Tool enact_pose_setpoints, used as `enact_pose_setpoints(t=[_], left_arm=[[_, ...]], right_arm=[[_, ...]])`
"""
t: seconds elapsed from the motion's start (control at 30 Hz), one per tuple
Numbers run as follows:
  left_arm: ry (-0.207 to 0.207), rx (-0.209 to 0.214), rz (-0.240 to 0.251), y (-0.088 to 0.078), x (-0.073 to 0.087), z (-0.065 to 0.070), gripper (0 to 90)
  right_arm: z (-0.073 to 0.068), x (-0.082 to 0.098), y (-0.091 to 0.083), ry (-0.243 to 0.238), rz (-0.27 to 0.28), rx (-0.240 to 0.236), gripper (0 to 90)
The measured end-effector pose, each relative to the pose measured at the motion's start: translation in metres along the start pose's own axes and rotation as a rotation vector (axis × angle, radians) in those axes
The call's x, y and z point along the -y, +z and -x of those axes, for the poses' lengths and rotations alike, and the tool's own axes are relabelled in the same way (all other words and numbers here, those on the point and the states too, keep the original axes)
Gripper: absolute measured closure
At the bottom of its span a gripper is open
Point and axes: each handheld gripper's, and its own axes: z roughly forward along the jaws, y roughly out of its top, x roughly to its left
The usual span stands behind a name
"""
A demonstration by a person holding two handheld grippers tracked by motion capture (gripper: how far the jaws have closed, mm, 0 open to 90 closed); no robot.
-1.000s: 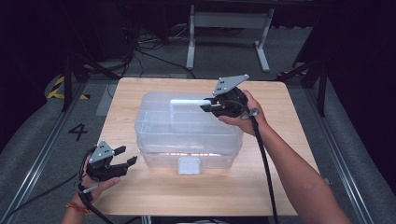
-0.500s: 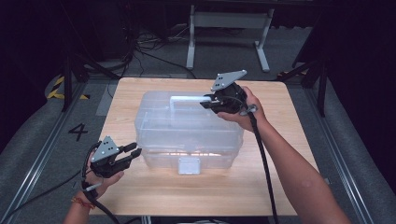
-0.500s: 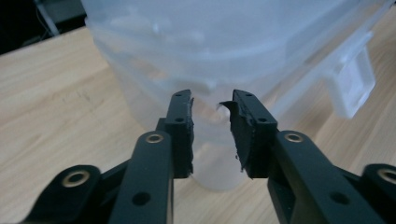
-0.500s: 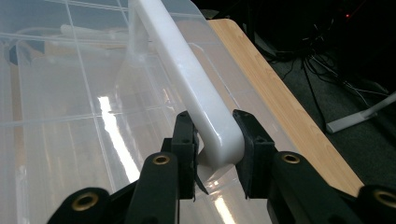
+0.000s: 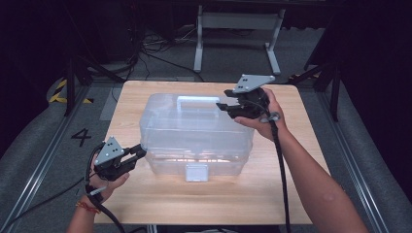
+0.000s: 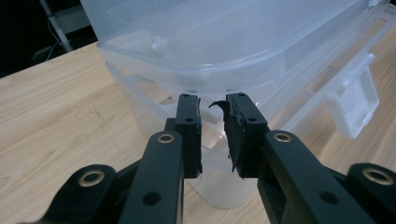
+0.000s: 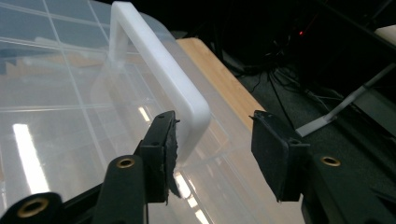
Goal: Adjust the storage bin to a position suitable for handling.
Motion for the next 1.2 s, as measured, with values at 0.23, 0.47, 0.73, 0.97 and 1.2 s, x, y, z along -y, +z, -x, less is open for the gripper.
enact_pose_setpoints(t=[0.23,0.47,0.73,0.97,1.2], left_arm=[[0.019,-0.013,0.024,-0.008,-0.008,0.000,76.1],[0.023,-0.015,0.030,-0.009,-0.012,-0.003,75.9],[0.026,-0.021,0.029,-0.009,-0.020,-0.004,75.1],[0.030,-0.021,0.031,-0.008,-0.028,-0.007,74.9],[0.031,-0.014,0.035,-0.005,-0.031,-0.007,75.0]], right_arm=[[0.013,0.024,-0.037,0.061,0.094,0.058,45.7],[0.027,0.065,-0.072,0.109,0.136,0.141,45.1],[0.027,0.116,-0.074,0.149,0.094,0.128,43.7],[0.016,0.141,-0.068,0.146,0.103,0.099,43.7],[-0.003,0.147,-0.060,0.082,0.074,0.053,42.5]])
